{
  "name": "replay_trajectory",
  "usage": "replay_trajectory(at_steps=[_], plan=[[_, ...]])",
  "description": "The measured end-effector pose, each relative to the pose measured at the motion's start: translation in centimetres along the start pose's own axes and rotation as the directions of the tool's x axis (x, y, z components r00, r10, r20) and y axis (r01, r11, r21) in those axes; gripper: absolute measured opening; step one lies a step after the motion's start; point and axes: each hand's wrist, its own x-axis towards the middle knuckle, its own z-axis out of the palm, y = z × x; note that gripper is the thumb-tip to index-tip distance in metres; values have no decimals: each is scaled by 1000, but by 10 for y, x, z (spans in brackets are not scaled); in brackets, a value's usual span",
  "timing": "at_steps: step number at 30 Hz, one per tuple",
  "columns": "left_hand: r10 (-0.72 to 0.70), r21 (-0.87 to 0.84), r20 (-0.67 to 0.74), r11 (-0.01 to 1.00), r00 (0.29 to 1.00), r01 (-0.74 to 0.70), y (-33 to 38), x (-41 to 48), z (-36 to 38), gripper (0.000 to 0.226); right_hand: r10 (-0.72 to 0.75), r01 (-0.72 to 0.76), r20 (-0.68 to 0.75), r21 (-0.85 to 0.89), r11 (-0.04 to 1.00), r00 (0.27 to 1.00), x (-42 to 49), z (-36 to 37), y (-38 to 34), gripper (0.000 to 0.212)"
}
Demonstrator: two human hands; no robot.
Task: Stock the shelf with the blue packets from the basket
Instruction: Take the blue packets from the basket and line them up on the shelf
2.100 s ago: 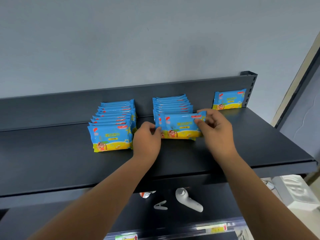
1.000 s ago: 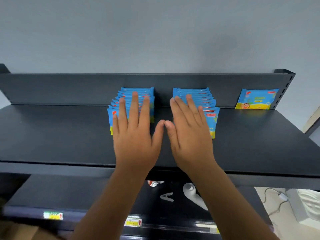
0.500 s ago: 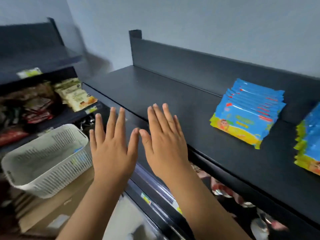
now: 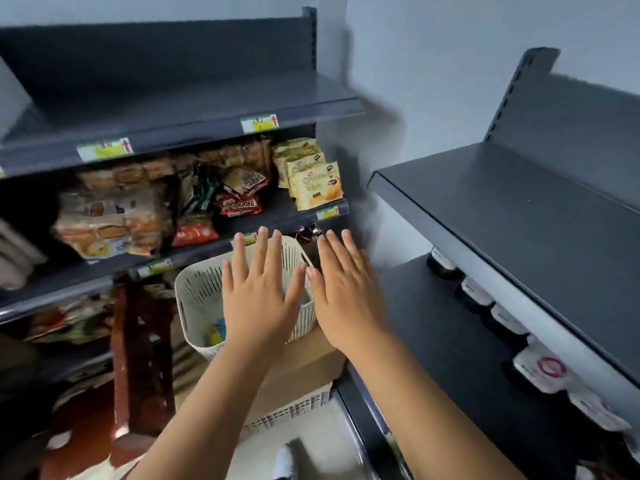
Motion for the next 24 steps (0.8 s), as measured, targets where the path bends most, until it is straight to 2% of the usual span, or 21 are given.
replay_trajectory(at_steps=[4, 6, 8, 9, 11, 16, 19, 21, 24], plan=[[-61, 48, 39, 997, 997, 59, -51, 43, 13, 77, -31, 30, 75, 12, 999, 997, 57, 43, -18, 75], [-99, 68, 73, 993, 992, 94, -71, 57, 21, 77, -40, 30, 136, 80, 996, 990, 78, 63, -23, 67], [-132, 100, 111, 988, 985, 121, -90, 67, 30, 77, 19, -105, 276, 302, 947, 961, 94, 81, -28, 58], [-149, 117, 130, 984, 980, 134, -100, 71, 36, 76, 66, -223, 356, 421, 879, 932, 102, 91, -29, 56], [-204, 141, 182, 974, 962, 180, -120, 79, 50, 72, 136, -371, 442, 506, 779, 887, 116, 115, -24, 52], [-358, 186, 339, 932, 870, 311, -163, 88, 89, 66, 225, -501, 582, 371, 782, 782, 147, 178, 1, 51], [-418, 160, 422, 908, 804, 388, -185, 95, 119, 62, 323, -549, 633, 195, 813, 704, 165, 221, 14, 45], [-466, 144, 495, 877, 734, 459, -200, 95, 143, 60, 397, -589, 632, 119, 799, 666, 173, 253, 23, 42], [-521, 157, 598, 822, 610, 548, -219, 87, 171, 64, 481, -630, 636, 11, 776, 603, 174, 287, 33, 50]])
